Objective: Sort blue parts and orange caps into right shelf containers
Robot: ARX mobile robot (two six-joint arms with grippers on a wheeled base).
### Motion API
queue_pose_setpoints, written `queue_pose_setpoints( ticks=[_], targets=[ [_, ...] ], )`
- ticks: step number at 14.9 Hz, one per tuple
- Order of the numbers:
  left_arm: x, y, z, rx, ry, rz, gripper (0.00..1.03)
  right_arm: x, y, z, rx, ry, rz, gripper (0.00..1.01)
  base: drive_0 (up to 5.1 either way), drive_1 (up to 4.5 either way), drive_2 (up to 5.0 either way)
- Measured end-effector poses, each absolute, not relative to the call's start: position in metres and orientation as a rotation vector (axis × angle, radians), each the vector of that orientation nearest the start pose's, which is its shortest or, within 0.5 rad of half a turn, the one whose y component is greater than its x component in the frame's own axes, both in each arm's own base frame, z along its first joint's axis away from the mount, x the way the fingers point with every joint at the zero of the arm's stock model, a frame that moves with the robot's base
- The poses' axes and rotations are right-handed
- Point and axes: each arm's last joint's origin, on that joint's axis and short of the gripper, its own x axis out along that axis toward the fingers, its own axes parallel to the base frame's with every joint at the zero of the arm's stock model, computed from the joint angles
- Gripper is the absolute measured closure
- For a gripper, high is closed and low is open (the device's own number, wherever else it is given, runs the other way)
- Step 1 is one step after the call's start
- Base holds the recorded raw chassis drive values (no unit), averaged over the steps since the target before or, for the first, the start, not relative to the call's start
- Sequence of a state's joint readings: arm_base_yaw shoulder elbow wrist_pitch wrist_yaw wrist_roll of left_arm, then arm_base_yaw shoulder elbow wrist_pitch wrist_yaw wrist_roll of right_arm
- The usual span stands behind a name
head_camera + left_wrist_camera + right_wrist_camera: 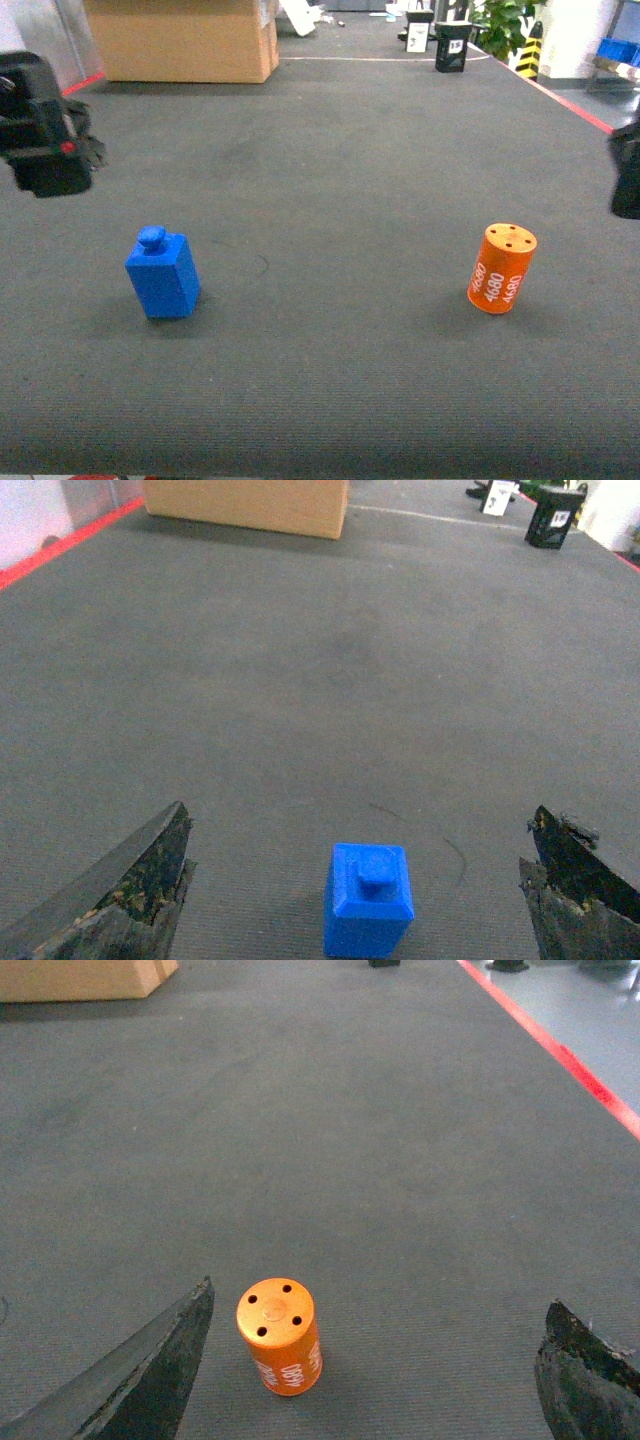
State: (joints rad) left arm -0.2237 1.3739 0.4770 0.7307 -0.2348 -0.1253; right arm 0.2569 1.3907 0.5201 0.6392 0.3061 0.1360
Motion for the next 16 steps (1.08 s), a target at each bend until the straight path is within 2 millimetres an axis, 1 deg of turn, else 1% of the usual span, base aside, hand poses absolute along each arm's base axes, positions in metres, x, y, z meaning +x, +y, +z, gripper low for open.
queue_pose_setpoints(
  ticks=[1, 5, 6, 9, 11, 13, 16],
  targets=[
    [0.264, -0.054, 0.186, -0.084, 0.184, 0.015, 0.05, 0.273, 0.065, 0.187, 0.078, 0.245, -0.059, 0.03, 0.0, 0.0, 0.0],
    [0.281, -0.066, 0.164, -0.071, 0.246, -0.004, 0.05, 0.302, 0.077, 0.168, 0.118, 0.302, -0.052, 0.03, 0.0, 0.0, 0.0],
    [0.293, -0.073, 0.146, -0.064, 0.282, -0.019, 0.05, 0.319, 0.087, 0.155, 0.129, 0.34, -0.047, 0.03, 0.0, 0.0, 0.0],
    [0.304, -0.076, 0.128, -0.066, 0.313, -0.022, 0.05, 0.336, 0.093, 0.148, 0.123, 0.358, -0.047, 0.03, 0.0, 0.0, 0.0],
    [0.312, -0.077, 0.12, -0.071, 0.326, -0.021, 0.05, 0.343, 0.095, 0.145, 0.12, 0.367, -0.048, 0.03, 0.0, 0.0, 0.0],
    [0.319, -0.075, 0.116, -0.073, 0.328, -0.012, 0.05, 0.351, 0.097, 0.141, 0.117, 0.374, -0.05, 0.03, 0.0, 0.0, 0.0],
    [0.332, -0.074, 0.109, -0.073, 0.34, -0.005, 0.05, 0.359, 0.097, 0.129, 0.109, 0.405, -0.058, 0.03, 0.0, 0.0, 0.0]
  ],
)
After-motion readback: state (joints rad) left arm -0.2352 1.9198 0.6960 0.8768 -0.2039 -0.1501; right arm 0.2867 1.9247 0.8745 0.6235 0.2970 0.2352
